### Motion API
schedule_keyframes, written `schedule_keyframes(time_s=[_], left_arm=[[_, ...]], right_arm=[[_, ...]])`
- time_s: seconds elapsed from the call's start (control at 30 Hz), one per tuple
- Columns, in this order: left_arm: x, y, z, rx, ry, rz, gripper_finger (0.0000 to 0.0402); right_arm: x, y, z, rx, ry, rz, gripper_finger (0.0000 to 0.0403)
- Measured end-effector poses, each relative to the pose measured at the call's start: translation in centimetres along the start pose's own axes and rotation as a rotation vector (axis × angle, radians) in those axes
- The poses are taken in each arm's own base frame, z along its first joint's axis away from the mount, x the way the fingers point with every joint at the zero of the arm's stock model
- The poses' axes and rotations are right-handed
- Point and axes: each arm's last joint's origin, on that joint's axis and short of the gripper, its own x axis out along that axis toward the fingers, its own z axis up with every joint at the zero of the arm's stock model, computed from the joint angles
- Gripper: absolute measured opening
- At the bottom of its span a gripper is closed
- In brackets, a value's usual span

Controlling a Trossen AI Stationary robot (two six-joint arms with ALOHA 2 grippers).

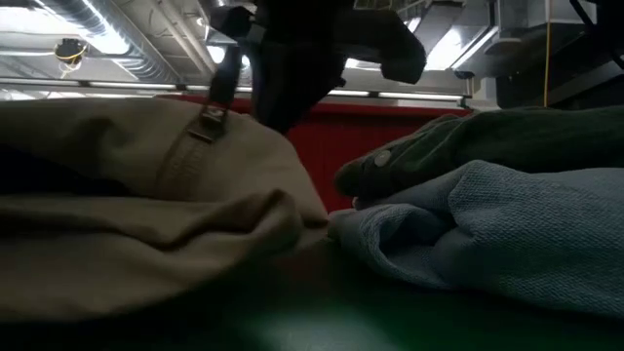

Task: Fold laundry
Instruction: Stack the gray shorts on top of the green shirt

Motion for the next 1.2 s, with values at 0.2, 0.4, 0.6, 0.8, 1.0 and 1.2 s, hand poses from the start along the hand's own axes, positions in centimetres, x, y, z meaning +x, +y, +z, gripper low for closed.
schedule_keyframes(time_s=[0.2,0.4,0.6,0.8,1.0,1.2], left_arm=[[0.0,0.1,-0.1,0.062,-0.026,0.013,0.0051],[0.3,0.3,1.0,0.040,-0.057,0.031,0.0050],[0.8,-0.2,2.7,-0.021,-0.029,-0.043,0.0050],[0.8,-1.1,3.1,-0.037,0.007,-0.143,0.0050],[0.8,-1.4,3.6,-0.055,-0.009,-0.188,0.0050],[0.9,-1.4,3.8,-0.057,-0.009,-0.187,0.0050]], right_arm=[[0.0,0.4,-0.6,-0.028,0.067,0.033,0.0002],[0.0,0.2,-0.8,-0.025,0.077,0.038,0.0003],[0.2,-0.2,-1.1,0.004,0.078,0.043,0.0004],[0.3,-0.5,-1.3,0.052,0.063,0.077,0.0004],[0.4,-0.6,-1.4,0.059,0.058,0.088,0.0005],[0.4,-0.6,-1.4,0.060,0.058,0.088,0.0005]])
